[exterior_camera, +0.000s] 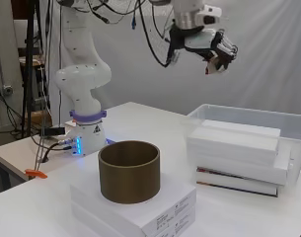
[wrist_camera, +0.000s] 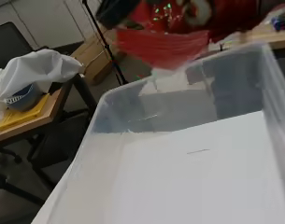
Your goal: Teleoperate dual arm-hand system to remove items from a box
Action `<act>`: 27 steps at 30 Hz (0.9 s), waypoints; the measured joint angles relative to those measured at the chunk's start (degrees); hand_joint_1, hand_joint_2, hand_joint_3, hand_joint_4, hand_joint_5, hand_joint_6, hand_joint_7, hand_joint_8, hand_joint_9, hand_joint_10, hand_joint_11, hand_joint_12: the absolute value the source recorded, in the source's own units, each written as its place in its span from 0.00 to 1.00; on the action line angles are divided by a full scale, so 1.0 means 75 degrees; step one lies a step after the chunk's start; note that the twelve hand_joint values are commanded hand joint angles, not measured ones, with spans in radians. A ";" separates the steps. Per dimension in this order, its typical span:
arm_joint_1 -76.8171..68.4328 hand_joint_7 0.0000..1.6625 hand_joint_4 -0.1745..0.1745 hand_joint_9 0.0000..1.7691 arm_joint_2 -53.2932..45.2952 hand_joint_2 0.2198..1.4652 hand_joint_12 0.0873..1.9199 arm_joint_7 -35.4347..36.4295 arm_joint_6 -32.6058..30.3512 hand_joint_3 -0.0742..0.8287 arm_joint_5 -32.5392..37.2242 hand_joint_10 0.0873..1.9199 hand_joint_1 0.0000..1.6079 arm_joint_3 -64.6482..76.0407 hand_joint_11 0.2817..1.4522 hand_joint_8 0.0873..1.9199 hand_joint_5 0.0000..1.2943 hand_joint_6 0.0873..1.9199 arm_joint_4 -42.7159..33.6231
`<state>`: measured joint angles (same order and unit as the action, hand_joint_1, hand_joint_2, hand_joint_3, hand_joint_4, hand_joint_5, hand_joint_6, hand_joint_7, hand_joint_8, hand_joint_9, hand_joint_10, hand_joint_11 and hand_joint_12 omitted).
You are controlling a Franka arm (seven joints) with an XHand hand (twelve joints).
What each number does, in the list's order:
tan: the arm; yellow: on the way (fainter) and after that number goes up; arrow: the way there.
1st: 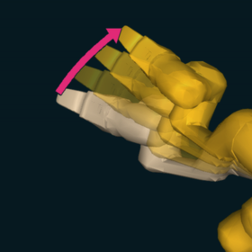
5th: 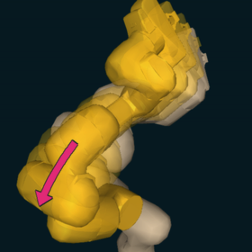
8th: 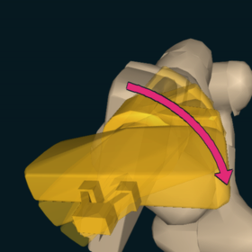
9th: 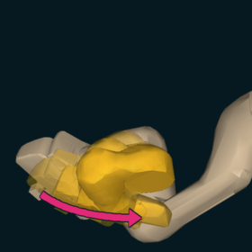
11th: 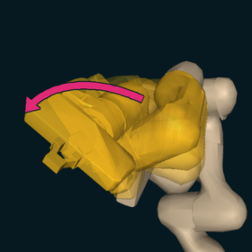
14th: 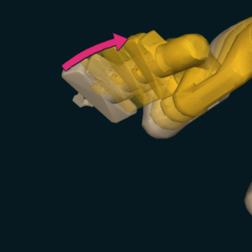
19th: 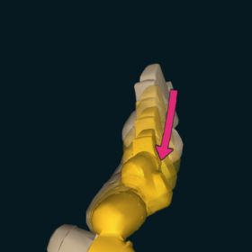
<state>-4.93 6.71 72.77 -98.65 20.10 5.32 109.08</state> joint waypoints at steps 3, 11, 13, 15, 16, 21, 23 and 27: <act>0.0182 0.53 0.10 0.56 0.0404 0.75 0.48 0.0419 0.0219 0.08 -0.0071 0.59 0.83 0.0835 0.25 0.54 0.60 0.61 0.0075; 0.0466 0.50 0.00 0.54 -0.0723 0.77 0.25 0.1288 0.0697 0.08 -0.0586 0.58 0.84 0.3024 0.32 0.55 0.56 0.71 -0.0129; -0.0254 0.50 0.00 0.54 -0.0465 0.77 0.25 0.1055 0.0691 0.08 -0.0974 0.58 0.84 0.3767 0.33 0.55 0.55 0.71 -0.0127; -0.1586 0.51 0.08 0.55 0.0021 0.77 0.27 0.0826 0.0681 0.08 -0.1272 0.58 0.84 0.4875 0.33 0.54 0.54 0.71 -0.0105; -0.2361 0.52 0.15 0.56 0.0249 0.76 0.29 0.0750 0.0674 0.08 -0.1386 0.58 0.84 0.5452 0.32 0.53 0.54 0.70 -0.0085; -0.6718 0.53 0.23 0.57 0.0679 0.76 0.33 0.0565 0.0602 0.08 -0.1774 0.56 0.84 0.7841 0.31 0.51 0.55 0.69 0.0106; -0.7849 0.53 0.23 0.57 0.0791 0.76 0.33 0.0461 0.0567 0.08 -0.1977 0.56 0.84 0.8508 0.31 0.51 0.55 0.69 0.0198; -0.7645 0.55 0.21 0.58 0.1090 0.75 0.44 0.0217 0.0518 0.08 -0.2376 0.56 0.84 0.9399 0.29 0.48 0.56 0.67 0.0326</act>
<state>-62.27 14.89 74.40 -94.77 2.28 75.81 111.52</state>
